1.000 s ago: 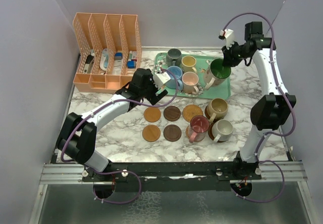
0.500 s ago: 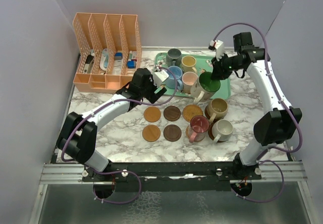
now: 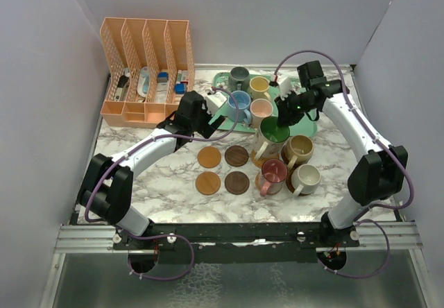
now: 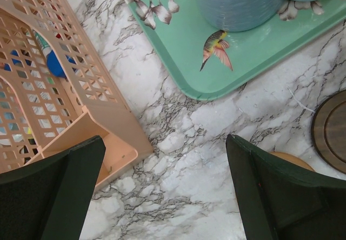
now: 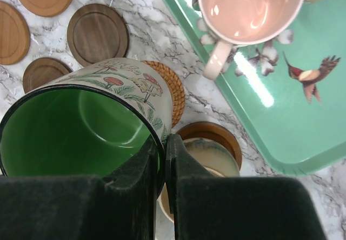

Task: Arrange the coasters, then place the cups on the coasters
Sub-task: Place the cup on the coaster.

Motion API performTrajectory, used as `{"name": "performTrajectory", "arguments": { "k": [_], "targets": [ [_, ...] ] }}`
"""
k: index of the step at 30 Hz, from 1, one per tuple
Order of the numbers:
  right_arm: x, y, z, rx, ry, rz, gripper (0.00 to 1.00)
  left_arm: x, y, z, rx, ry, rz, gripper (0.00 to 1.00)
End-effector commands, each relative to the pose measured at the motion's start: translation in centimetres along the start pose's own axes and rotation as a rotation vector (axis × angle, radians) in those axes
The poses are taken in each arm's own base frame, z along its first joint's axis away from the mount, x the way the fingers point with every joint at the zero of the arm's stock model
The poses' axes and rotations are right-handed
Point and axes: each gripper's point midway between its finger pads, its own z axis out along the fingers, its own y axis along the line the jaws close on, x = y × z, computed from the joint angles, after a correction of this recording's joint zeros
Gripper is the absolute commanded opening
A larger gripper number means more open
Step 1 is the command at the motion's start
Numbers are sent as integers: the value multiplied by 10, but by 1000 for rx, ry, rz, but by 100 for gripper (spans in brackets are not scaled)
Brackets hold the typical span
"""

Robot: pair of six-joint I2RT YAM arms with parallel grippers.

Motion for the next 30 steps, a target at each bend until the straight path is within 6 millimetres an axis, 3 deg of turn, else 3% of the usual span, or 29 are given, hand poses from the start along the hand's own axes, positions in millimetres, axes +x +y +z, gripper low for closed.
{"name": "performTrajectory", "arguments": {
  "k": [1,11,30],
  "targets": [
    [-19,8,-7,46,-86,-1,1,-13,9,-1,-31,-38,-22,99],
    [7,10,15,99,-9,-21,1,-12,4,0,-8,-40,-17,99],
    [12,7,28,140,24,-7,1,-10,-1,3,21,-34,-7,99]
  ]
}}
